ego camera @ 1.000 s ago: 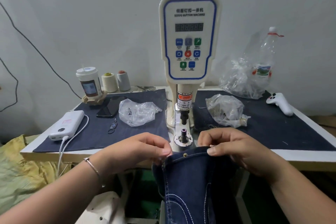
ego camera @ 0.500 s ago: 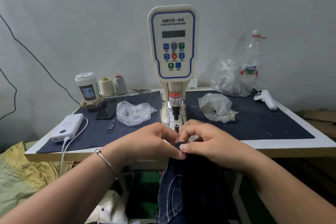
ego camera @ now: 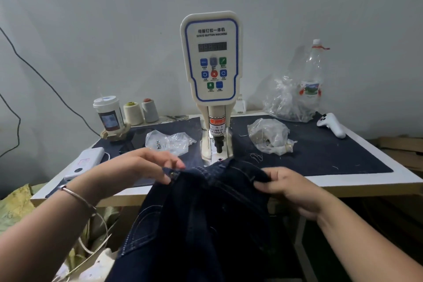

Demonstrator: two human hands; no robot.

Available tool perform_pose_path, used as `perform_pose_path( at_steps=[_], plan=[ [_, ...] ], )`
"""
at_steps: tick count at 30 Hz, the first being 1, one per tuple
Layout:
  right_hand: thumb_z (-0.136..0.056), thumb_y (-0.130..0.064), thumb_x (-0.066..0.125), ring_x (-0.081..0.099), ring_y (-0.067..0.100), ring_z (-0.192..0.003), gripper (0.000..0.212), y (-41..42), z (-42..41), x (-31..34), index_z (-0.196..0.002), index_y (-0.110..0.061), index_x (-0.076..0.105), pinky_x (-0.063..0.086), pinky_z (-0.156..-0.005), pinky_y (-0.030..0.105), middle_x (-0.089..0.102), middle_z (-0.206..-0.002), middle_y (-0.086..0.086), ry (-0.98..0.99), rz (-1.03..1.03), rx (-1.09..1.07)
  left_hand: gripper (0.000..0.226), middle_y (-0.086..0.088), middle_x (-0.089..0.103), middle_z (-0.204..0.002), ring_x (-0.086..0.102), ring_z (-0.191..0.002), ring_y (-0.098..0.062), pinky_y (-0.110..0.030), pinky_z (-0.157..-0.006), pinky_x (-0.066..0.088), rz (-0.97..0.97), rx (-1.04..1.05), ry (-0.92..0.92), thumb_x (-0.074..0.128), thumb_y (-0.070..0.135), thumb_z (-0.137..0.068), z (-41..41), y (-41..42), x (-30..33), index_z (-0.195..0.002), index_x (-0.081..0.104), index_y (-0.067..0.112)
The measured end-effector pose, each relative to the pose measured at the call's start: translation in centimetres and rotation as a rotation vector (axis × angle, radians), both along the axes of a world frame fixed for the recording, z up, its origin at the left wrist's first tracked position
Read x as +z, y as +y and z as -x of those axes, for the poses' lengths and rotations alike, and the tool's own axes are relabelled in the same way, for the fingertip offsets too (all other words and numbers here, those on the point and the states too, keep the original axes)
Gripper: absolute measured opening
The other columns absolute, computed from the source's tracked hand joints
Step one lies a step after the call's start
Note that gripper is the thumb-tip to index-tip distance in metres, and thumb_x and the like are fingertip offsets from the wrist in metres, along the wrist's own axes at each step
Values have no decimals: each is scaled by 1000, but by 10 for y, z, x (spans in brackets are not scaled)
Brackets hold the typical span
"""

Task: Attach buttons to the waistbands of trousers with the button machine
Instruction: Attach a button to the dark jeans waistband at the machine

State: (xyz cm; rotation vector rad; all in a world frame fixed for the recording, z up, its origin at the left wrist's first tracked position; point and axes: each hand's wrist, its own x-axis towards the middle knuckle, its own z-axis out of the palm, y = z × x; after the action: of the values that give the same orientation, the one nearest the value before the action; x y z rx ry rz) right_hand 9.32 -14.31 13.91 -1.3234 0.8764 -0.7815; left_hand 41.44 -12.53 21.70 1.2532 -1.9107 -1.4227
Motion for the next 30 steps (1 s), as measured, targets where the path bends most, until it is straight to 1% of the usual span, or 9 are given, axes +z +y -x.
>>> perform_pose_path(
  at_steps=[3, 5, 8, 11, 15, 20, 24, 26, 30],
  plan=[
    [-84, -11, 59, 68, 24, -91, 28, -4, -14, 20, -107, 0, 70, 52, -85, 34, 69, -106, 19, -228, -100, 99, 16, 6, 65, -113, 61, -110, -15, -32, -101, 44, 140, 120, -342, 69, 20, -60, 0, 4, -7, -75, 69, 15],
    [-86, -11, 56, 70, 27, -91, 26, -7, -25, 31, -101, 1, 72, 57, -82, 35, 70, -103, 21, -341, -131, 137, 31, 9, 64, -114, 61, -108, -7, -27, -98, 47, 296, 170, -246, 70, 21, -63, 16, 12, -12, -93, 67, 18],
    [-83, -13, 58, 70, 28, -82, 27, -11, -43, 41, -98, 7, 67, 59, -77, 33, 70, -94, 22, -368, -125, 111, 28, 8, 65, -98, 63, -96, -12, -22, -86, 49, 587, 37, -58, 74, 23, -70, 54, 29, -16, -96, 64, 25],
    [-83, -15, 58, 68, 26, -70, 22, -12, -53, 51, -92, 4, 64, 57, -65, 30, 68, -81, 20, -348, -122, 117, 25, 12, 64, -90, 60, -85, -9, -22, -75, 49, 880, -45, -158, 78, 26, -77, 82, 36, -27, -100, 69, 28],
    [-89, -14, 56, 63, 24, -74, 22, -11, -51, 57, -101, 4, 57, 53, -67, 32, 62, -85, 18, -266, -179, 143, 24, 19, 62, -95, 54, -89, -8, -27, -75, 47, 1210, -68, -444, 76, 46, -76, 93, 36, -38, -95, 70, 32],
    [-96, -10, 49, 54, 21, -69, 9, -12, -50, 55, -96, -2, 51, 48, -63, 28, 53, -79, 15, -172, -230, 131, 30, 25, 60, -87, 51, -87, -1, -19, -72, 34, 1224, -103, -604, 68, 60, -66, 99, 36, -48, -86, 64, 37],
    [-98, -8, 46, 58, 14, -55, 20, -11, -53, 53, -81, -5, 55, 48, -52, 24, 56, -67, 10, -154, -264, 153, 23, 23, 57, -70, 58, -74, -1, -21, -67, 34, 1234, -106, -653, 66, 60, -66, 105, 33, -48, -70, 66, 38],
    [-97, -7, 47, 59, 15, -59, 20, -12, -54, 55, -80, -5, 57, 49, -57, 25, 58, -69, 10, -154, -268, 144, 22, 23, 57, -73, 58, -75, 0, -18, -69, 36, 1231, -127, -648, 62, 58, -71, 104, 32, -48, -66, 64, 36],
    [-96, -8, 50, 61, 16, -69, 18, -17, -51, 61, -82, -9, 61, 51, -65, 25, 63, -76, 8, -98, -230, 96, 10, 23, 53, -84, 48, -79, 8, -10, -71, 38, 910, -153, -295, 59, 42, -86, 89, 32, -39, -84, 52, 34]
  ],
)
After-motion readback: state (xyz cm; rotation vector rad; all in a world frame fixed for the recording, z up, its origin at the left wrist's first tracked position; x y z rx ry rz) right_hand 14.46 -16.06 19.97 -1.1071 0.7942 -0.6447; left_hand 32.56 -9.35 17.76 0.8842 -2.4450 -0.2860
